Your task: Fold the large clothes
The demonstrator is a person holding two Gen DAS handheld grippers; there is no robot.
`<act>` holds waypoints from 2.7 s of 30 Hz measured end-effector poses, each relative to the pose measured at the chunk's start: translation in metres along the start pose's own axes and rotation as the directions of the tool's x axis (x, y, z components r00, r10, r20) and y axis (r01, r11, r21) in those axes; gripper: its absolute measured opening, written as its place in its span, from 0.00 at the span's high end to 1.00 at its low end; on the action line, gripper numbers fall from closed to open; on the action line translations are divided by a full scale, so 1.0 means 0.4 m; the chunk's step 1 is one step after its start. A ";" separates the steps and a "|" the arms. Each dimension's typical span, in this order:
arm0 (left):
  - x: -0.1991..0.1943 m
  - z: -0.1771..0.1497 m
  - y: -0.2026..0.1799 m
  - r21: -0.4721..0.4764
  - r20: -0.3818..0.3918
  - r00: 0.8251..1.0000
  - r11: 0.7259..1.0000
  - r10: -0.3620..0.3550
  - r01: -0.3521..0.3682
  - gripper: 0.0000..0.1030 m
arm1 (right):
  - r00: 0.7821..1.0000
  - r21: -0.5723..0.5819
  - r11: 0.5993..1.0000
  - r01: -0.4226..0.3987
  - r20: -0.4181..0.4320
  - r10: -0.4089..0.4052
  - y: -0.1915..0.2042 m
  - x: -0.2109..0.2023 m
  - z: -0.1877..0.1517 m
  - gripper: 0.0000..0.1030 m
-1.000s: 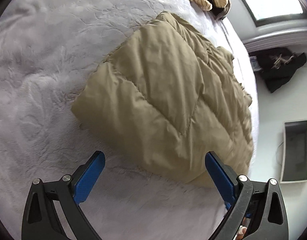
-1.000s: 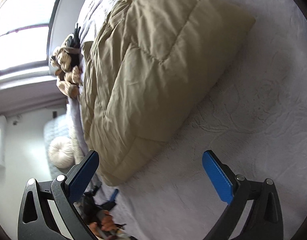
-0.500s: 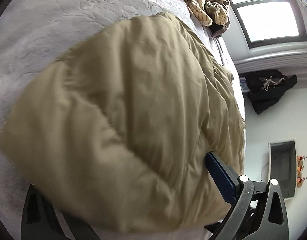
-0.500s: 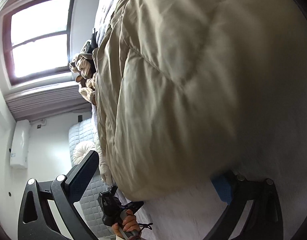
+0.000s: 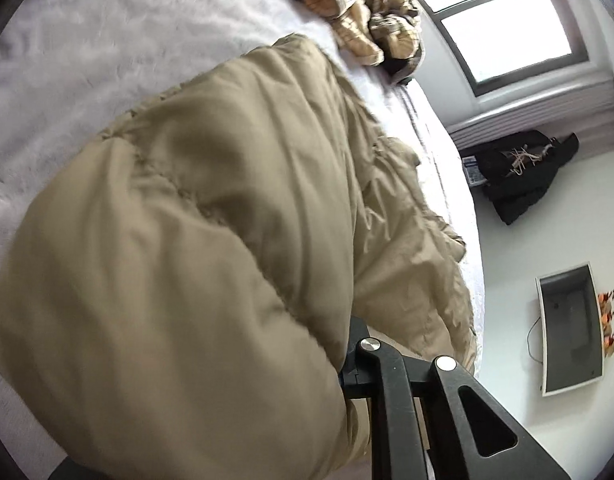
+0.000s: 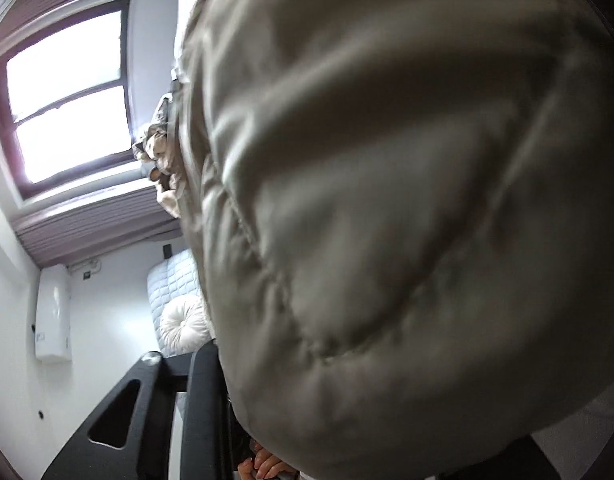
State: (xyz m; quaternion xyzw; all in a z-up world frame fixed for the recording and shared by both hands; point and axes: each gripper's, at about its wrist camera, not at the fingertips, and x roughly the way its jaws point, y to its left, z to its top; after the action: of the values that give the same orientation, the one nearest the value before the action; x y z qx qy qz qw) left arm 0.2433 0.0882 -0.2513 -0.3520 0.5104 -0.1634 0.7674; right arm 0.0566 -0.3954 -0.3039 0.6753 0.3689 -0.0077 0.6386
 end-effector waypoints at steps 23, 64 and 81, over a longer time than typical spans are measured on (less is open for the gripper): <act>-0.275 -0.269 0.147 0.084 -0.329 0.943 0.996 0.044 -0.017 0.81 | 0.995 0.012 0.998 0.054 -0.084 -0.053 -0.127 -0.264 -0.302 0.74; -0.180 -0.014 0.224 0.321 -0.493 0.846 0.946 0.202 -0.039 0.00 | 0.827 -0.594 0.709 0.380 -0.125 -0.548 0.196 -0.123 -0.633 0.19; -0.073 -0.040 0.225 0.171 -0.695 0.717 0.955 -0.057 0.242 0.73 | 0.803 -0.618 0.627 0.475 0.014 -0.596 0.238 -0.076 -0.661 0.19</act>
State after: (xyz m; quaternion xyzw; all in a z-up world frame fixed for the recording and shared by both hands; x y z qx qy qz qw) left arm 0.2067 0.1628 -0.2992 -0.2081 0.7009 -0.4063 0.5480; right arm -0.0388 -0.1722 -0.1589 0.2966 0.5963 -0.0173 0.7457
